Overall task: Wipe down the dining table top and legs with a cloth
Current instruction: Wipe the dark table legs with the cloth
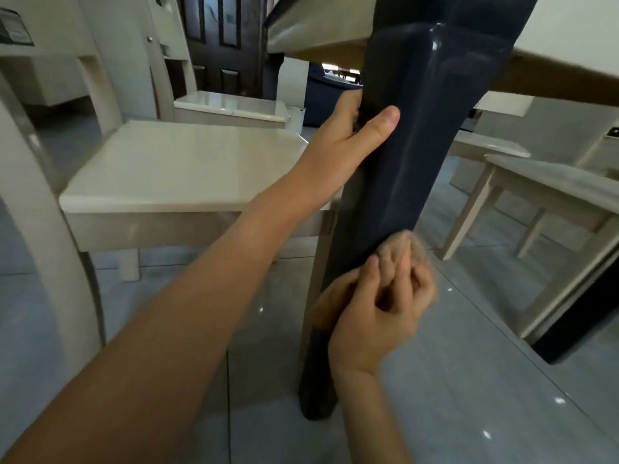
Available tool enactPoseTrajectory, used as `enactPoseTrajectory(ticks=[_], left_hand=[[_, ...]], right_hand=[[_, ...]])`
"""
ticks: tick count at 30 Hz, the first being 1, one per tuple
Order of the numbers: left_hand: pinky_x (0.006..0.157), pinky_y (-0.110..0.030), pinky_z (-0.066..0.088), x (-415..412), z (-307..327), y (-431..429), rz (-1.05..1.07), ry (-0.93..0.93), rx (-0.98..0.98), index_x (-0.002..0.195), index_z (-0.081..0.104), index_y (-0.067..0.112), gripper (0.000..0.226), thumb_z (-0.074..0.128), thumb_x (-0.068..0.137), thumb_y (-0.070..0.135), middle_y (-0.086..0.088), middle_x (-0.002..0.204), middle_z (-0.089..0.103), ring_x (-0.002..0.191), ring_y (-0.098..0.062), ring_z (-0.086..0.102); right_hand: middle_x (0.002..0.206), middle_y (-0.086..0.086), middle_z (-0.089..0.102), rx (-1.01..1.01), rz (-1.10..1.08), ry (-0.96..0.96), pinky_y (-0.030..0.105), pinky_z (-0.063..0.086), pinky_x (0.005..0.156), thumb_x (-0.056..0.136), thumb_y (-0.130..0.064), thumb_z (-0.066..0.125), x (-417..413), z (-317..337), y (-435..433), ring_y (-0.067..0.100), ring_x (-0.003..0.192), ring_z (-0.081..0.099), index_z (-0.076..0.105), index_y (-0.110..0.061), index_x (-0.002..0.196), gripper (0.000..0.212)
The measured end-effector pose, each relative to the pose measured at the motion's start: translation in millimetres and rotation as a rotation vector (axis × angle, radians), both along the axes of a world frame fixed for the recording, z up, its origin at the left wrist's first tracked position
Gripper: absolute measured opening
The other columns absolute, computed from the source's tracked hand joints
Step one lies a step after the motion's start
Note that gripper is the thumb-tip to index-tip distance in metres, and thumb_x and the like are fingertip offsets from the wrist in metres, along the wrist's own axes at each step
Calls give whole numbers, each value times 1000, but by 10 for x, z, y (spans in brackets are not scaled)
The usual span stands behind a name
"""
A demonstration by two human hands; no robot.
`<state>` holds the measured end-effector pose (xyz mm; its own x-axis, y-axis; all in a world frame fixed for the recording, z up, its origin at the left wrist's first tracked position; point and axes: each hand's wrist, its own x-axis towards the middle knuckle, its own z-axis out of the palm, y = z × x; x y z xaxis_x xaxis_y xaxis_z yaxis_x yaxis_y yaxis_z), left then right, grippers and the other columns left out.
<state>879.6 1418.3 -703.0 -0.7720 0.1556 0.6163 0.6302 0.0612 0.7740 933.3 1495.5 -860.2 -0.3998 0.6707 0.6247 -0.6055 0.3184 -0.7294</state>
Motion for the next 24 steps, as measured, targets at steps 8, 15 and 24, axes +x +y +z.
enactPoseTrajectory(ticks=[8,15,24], left_hand=[[82,-16,48,-10,1,10,-18,-6,10,120,43,17,23,43,100,29,11,107,55,100,3,56],[78,-13,46,-6,-6,33,-39,-7,33,115,42,16,16,41,101,24,14,102,54,93,8,56],[80,-12,46,-34,-11,25,-72,23,36,120,40,9,23,37,102,22,4,113,53,102,0,55]], right_hand=[[106,-45,48,-320,206,-329,0,45,81,87,0,64,309,-902,-98,-14,106,53,55,-25,121,43],[117,13,51,216,-12,-15,22,38,103,90,-9,64,-9,-69,121,6,115,45,58,0,130,42],[121,-31,51,-120,186,-515,7,44,92,87,9,62,347,-1471,185,1,114,57,56,-14,123,44]])
